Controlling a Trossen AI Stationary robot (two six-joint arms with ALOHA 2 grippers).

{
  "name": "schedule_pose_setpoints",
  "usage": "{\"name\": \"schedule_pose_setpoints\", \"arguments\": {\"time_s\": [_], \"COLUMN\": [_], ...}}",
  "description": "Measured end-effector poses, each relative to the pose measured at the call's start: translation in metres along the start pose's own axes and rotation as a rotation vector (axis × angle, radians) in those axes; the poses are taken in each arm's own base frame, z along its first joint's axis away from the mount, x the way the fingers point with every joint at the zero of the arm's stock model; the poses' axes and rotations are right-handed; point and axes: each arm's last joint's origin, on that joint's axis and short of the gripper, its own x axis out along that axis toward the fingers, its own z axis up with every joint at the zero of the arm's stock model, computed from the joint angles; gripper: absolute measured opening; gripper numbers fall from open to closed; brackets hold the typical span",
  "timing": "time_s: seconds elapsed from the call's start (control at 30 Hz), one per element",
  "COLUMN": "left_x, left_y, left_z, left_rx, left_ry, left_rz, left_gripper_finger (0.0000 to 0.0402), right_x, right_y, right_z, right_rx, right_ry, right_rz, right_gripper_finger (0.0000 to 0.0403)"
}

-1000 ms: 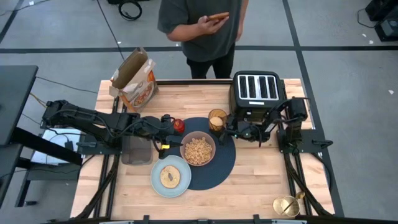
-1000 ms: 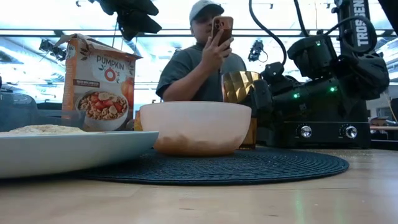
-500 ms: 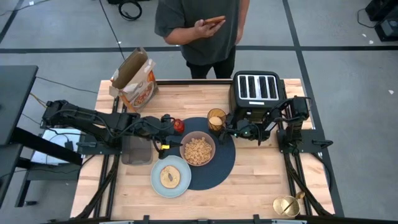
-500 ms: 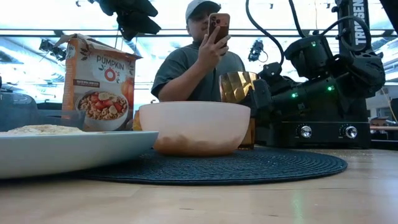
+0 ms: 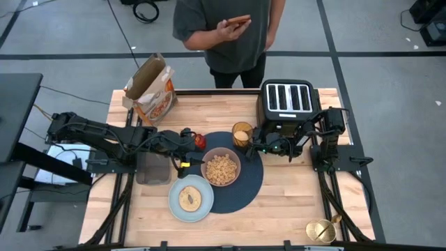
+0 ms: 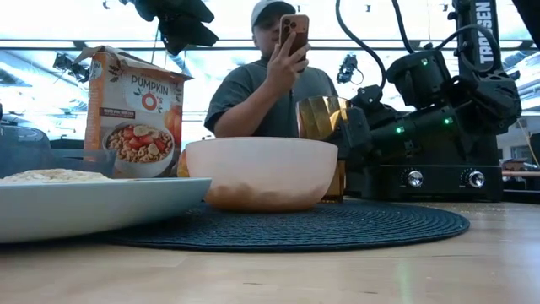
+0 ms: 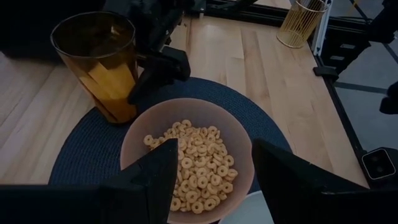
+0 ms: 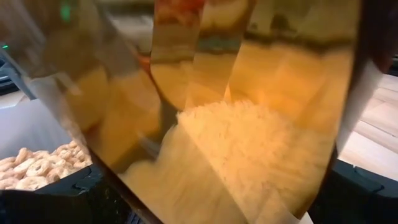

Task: Arrange a breakfast setting
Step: Put the yellow cup on the top right of the orange bowl on the blue placemat

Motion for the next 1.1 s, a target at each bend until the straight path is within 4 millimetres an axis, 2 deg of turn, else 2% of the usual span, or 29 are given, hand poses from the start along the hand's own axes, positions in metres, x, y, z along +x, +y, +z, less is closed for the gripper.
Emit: {"name": "schedule_pose_setpoints", "arguments": {"time_s": [0.2,0.3,0.57,0.8,0.97,1.1], "left_x": [0.0,0.0,0.0,0.0,0.0,0.0], "left_y": [0.0,0.0,0.001,0.001,0.001,0.001], "left_z": [0.0,-0.001,-0.002,-0.002,-0.002,-0.002], "left_rx": [0.0,0.001,0.002,0.002,0.002,0.002], "left_ry": [0.004,0.008,0.023,0.023,0.024,0.024], "left_rz": [0.001,0.002,0.005,0.006,0.006,0.005], "left_gripper_finger": [0.0212,0.0212,0.0212,0.0212,0.0212,0.0212], "right_x": [0.0,-0.001,-0.006,0.009,0.011,0.011], "right_y": [0.0,0.001,0.001,0.005,0.005,0.005], "right_z": [0.0,0.001,0.014,0.007,0.008,0.008], "right_rx": [-0.005,-0.008,-0.002,0.011,0.001,0.014], "right_ry": [0.005,0.012,-0.001,-0.067,-0.079,-0.079], "right_rz": [0.012,0.011,-0.073,-0.123,-0.176,-0.184], "right_gripper_finger": [0.0394,0.0387,0.0394,0.0388,0.0388,0.0373]}}
